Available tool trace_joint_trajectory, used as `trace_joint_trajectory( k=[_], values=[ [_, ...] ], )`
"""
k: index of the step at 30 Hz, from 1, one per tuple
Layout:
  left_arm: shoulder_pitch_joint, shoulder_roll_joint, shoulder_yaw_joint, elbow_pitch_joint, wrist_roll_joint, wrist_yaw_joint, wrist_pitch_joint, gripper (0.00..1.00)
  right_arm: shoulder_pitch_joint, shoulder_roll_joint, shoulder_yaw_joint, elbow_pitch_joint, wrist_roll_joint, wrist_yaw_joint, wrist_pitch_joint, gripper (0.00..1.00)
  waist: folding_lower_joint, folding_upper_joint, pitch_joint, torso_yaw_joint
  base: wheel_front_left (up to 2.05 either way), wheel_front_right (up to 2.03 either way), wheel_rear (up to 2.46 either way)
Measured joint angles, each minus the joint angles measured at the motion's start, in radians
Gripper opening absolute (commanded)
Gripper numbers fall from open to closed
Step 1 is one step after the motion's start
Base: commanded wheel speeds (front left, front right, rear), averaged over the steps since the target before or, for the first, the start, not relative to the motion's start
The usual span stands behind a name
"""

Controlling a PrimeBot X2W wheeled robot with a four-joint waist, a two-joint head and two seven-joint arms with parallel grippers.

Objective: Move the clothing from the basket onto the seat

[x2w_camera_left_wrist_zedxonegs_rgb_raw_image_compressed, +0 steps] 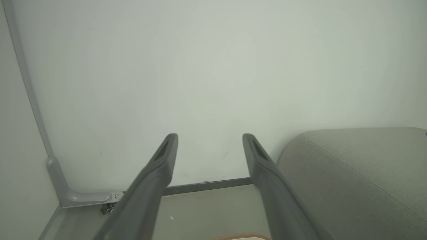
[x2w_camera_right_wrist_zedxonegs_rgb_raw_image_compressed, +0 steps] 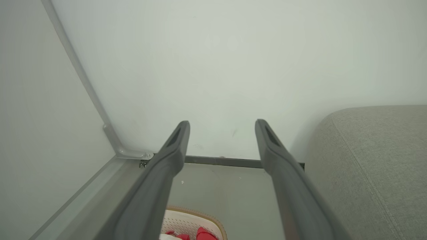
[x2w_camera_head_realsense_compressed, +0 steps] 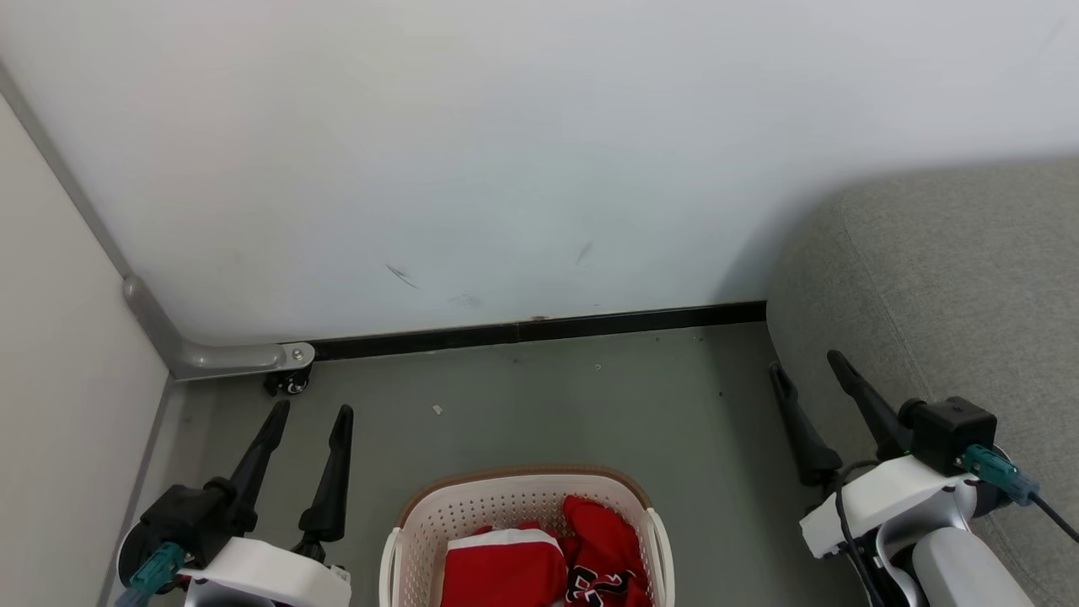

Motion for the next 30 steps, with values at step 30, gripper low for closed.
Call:
trace_joint_trajectory(
  k=[30],
  values=[
    [0.0,-0.012,-0.147,0.118,-0.019,-0.001,0.0,1.0,-0.085,0.001,-0.047,-0.071,-0.024,0.0,-0.002,1.0,-0.0002,0.0,0.082,-0.009,0.0,0.0,0.0]
  ],
)
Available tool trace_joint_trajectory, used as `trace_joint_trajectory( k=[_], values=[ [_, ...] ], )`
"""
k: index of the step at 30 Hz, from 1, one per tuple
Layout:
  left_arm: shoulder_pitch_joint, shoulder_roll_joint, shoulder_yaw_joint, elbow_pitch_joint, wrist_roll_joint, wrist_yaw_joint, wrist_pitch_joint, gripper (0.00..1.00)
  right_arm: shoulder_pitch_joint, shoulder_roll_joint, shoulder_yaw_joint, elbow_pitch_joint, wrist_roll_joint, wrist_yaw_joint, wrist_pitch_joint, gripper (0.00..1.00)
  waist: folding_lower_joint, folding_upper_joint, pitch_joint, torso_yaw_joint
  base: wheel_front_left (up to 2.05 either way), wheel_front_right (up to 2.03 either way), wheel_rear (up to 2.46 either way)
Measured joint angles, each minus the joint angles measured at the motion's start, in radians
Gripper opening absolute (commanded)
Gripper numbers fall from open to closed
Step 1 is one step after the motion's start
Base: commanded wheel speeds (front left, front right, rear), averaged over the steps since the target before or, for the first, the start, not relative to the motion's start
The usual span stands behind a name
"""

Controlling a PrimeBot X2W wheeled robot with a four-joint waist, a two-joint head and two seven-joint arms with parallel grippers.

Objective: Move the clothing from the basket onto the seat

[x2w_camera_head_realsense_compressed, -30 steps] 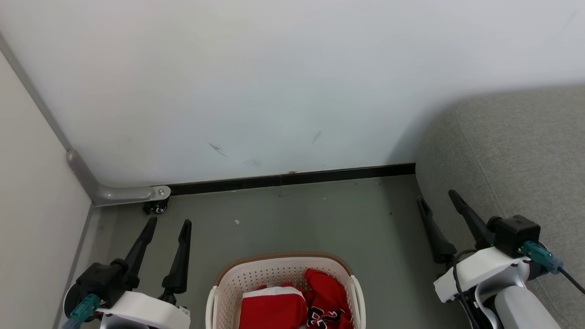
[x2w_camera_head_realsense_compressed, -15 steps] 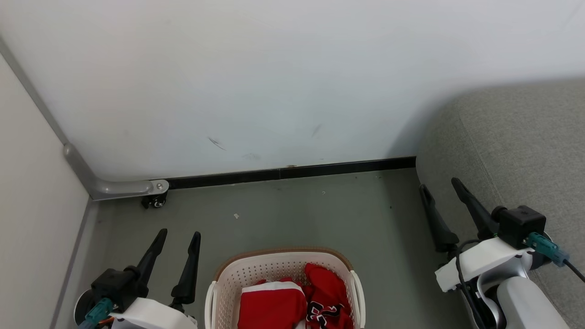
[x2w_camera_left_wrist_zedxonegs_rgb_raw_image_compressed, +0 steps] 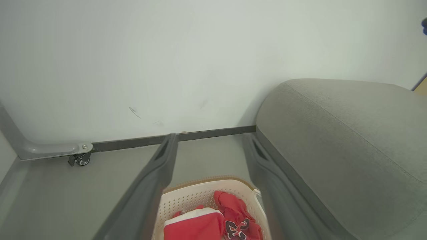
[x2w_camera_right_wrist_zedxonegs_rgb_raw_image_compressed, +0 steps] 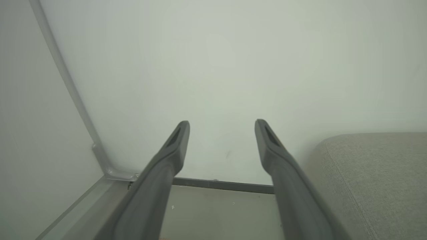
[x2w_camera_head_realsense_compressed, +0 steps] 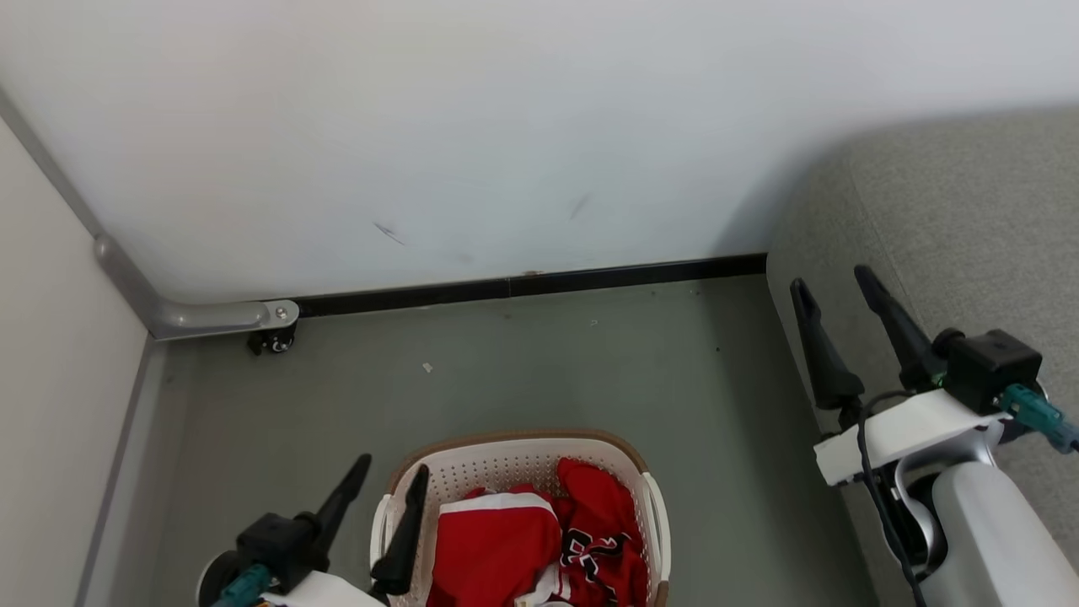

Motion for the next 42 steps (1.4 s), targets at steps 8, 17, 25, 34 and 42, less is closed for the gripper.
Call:
trace_joint_trajectory(
  k=[8,17,25,34,42],
  values=[
    [-0.044,-0.001,-0.105,0.046,-0.012,0.0,0.0,1.0,-0.051,0.0,0.001,-0.021,-0.02,0.0,-0.001,1.0,0.0,0.0,0.054,-0.009,0.0,0.0,0.0],
    [-0.114,0.0,-0.203,0.119,-0.023,0.0,0.002,1.0,-0.123,0.001,0.006,-0.052,-0.021,0.0,-0.001,1.0,0.0,0.0,0.132,-0.021,0.0,0.0,0.0],
    [-0.202,0.0,-0.238,0.205,-0.05,0.0,0.028,1.0,-0.189,0.002,0.015,-0.079,-0.021,0.0,-0.001,1.0,-0.0001,0.0,0.216,-0.034,0.0,0.0,0.0],
    [-0.305,-0.003,-0.249,0.301,-0.079,0.0,0.069,1.0,-0.257,0.006,0.019,-0.103,-0.021,0.0,-0.002,1.0,-0.0001,0.0,0.315,-0.052,0.0,0.0,0.0],
    [-0.387,0.001,-0.267,0.373,-0.083,0.0,0.102,1.0,-0.307,0.01,0.033,-0.119,-0.021,0.0,-0.002,1.0,-0.0001,0.0,0.401,-0.071,0.0,0.0,0.0]
  ],
)
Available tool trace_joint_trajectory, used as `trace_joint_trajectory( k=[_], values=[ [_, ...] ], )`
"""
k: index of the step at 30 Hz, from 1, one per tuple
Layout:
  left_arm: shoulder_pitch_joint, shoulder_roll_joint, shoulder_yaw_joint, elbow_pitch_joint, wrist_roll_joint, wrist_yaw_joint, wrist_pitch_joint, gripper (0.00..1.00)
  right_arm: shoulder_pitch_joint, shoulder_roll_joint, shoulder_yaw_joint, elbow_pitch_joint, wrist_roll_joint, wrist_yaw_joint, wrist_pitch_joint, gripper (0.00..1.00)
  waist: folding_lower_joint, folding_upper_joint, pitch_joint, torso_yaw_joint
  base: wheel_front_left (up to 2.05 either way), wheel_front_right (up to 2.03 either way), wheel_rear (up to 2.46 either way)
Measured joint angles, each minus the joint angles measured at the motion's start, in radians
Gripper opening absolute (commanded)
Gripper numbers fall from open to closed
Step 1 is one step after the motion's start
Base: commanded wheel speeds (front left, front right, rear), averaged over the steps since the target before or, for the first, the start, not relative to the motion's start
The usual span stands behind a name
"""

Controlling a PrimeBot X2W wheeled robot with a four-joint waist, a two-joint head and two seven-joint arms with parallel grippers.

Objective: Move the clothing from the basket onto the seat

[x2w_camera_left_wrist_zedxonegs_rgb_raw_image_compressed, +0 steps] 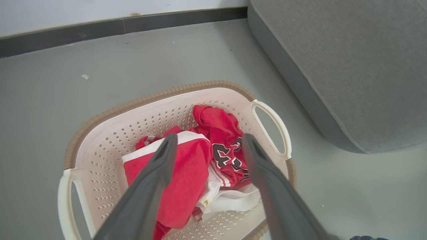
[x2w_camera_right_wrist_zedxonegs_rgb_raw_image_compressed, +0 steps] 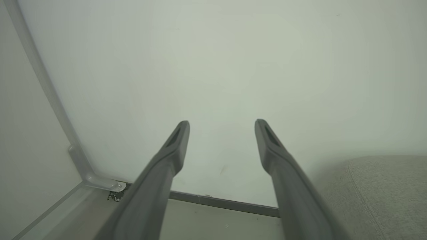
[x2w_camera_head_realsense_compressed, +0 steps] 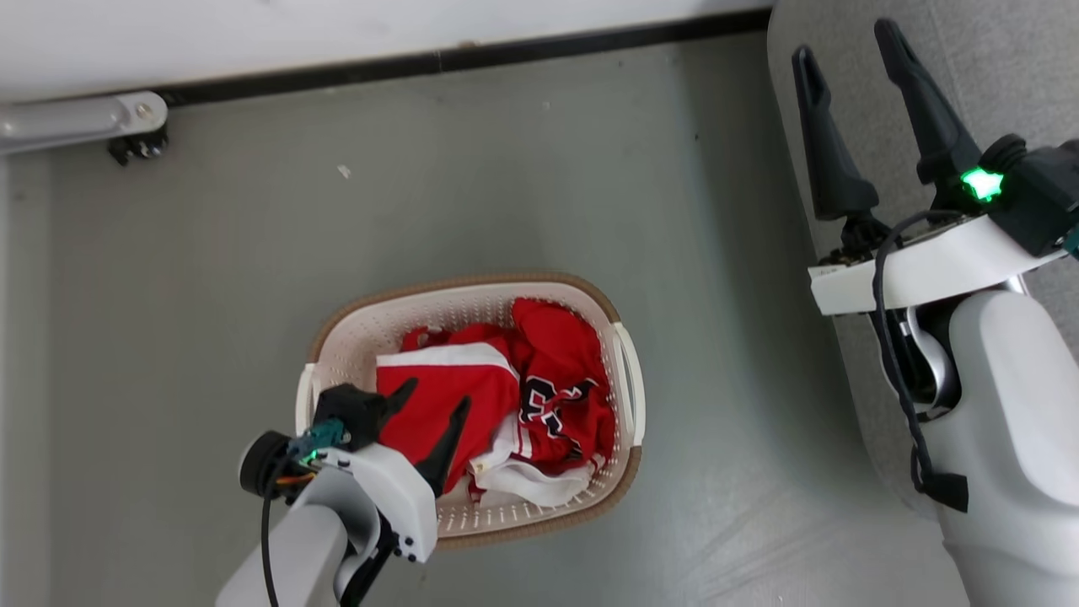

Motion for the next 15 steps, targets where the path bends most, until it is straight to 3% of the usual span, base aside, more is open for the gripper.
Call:
trace_joint_trajectory(
  k=[15],
  values=[
    [-0.145,0.007,-0.077,0.093,0.011,0.0,0.053,1.0,-0.122,0.003,0.037,-0.019,0.0,0.0,0.0,1.0,0.0,0.0,0.158,-0.03,0.0,0.0,0.0]
  ],
)
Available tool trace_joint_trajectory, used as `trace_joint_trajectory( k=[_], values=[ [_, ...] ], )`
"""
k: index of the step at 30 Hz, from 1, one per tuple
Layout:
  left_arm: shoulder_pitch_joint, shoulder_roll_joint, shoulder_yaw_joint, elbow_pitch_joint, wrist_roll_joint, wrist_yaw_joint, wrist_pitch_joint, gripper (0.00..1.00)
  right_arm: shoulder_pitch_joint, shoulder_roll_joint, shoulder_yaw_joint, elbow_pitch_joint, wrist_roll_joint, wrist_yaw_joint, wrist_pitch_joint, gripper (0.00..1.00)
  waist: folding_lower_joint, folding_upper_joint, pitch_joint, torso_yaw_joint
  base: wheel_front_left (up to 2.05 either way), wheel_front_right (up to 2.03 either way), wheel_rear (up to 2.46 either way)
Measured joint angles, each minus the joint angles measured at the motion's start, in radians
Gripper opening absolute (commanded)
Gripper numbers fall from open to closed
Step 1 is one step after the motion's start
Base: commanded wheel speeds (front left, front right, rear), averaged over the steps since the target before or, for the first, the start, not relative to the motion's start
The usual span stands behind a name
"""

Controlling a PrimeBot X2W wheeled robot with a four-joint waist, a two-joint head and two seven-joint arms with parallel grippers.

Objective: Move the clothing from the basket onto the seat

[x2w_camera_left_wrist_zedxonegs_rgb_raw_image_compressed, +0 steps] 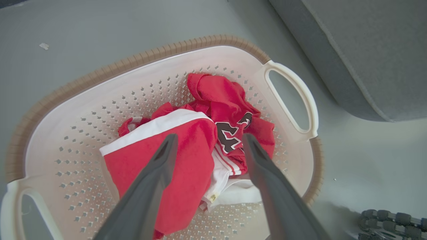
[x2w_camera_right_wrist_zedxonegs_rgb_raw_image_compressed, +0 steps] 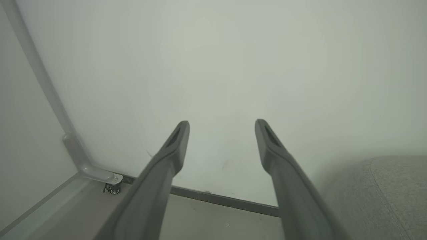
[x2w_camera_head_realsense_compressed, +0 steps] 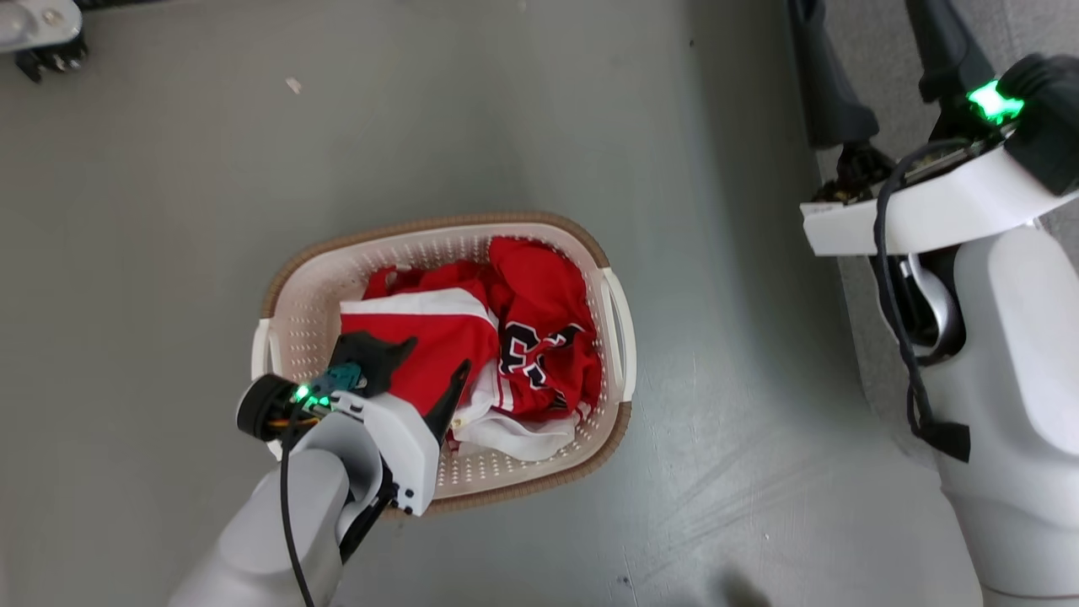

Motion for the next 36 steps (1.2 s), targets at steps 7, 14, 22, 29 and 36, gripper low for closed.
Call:
trace_joint_trajectory(
  k=[7,14,22,29,36],
  values=[
    [-0.069,0.0,-0.047,0.03,0.013,0.0,0.021,1.0,-0.053,0.001,0.007,-0.007,0.001,0.0,-0.004,1.0,0.0,0.0,0.07,-0.013,0.0,0.0,0.0],
    [-0.128,-0.001,-0.095,0.057,0.019,0.0,0.043,1.0,-0.097,0.003,0.008,-0.018,0.007,0.0,-0.004,1.0,0.0,0.0,0.134,-0.026,0.0,0.0,0.0],
    [-0.199,0.017,-0.104,0.129,0.063,0.0,0.067,1.0,-0.136,0.005,0.02,-0.025,0.037,0.0,-0.004,1.0,0.0,0.0,0.199,-0.04,0.0,0.0,0.0],
    [-0.244,0.021,-0.096,0.178,0.072,0.011,0.087,1.0,-0.162,0.007,0.042,-0.023,0.047,0.0,-0.004,1.0,0.0,0.0,0.249,-0.051,0.0,0.0,0.0],
    [-0.275,0.013,-0.093,0.202,0.072,0.013,0.088,1.0,-0.189,0.007,0.049,-0.024,0.055,0.0,-0.004,1.0,-0.0001,0.0,0.289,-0.06,0.0,0.0,0.0]
  ],
)
